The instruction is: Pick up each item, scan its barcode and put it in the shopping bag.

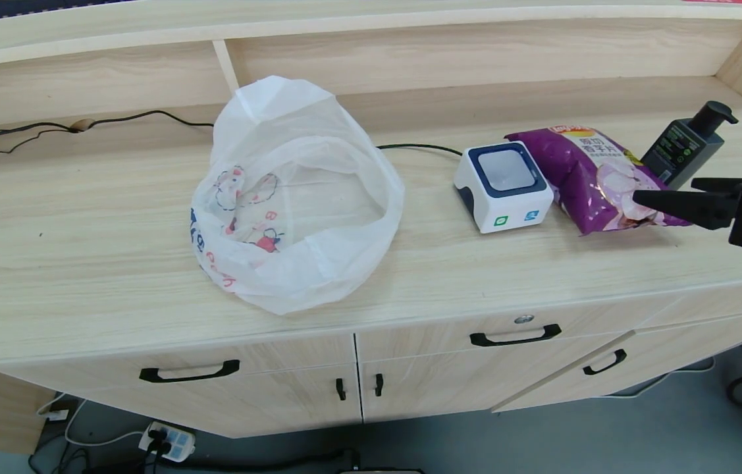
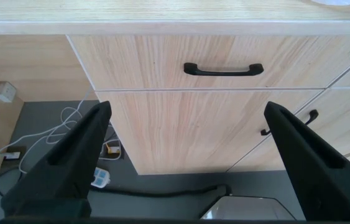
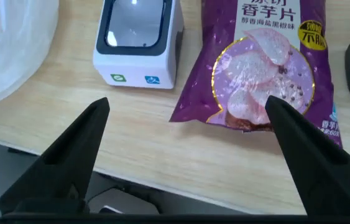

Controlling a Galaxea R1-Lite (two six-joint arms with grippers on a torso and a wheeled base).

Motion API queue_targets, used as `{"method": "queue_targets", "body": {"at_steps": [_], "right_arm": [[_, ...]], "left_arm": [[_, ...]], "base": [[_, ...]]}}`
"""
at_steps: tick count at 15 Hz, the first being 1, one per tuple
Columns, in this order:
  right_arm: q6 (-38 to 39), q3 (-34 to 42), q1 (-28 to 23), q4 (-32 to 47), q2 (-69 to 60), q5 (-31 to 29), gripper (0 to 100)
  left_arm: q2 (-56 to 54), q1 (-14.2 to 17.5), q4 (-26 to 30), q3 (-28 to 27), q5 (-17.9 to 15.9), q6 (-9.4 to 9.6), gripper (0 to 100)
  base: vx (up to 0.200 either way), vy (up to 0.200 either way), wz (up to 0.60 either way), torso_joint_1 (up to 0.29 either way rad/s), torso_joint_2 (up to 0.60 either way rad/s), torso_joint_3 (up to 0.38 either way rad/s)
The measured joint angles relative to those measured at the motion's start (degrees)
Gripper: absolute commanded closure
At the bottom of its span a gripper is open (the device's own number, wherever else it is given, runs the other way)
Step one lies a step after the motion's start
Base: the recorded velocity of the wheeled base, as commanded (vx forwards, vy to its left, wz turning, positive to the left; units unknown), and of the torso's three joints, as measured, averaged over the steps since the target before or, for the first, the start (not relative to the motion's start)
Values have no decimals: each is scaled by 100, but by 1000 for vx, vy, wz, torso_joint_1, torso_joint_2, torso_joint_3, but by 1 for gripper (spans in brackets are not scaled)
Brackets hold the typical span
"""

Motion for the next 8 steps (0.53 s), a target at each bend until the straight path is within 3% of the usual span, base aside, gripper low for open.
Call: {"method": "queue_targets", "body": {"at_steps": [4,8], "right_arm": [[-534,-814,-224,-123,908,167,0],[-584,-1156,-577,-294,1437,278,0]], "left_arm": [[0,0,2,0,0,-15,0],[0,0,-6,0,0,10,0]], "base": [[0,0,0,0,0,0],[0,0,0,0,0,0]]}}
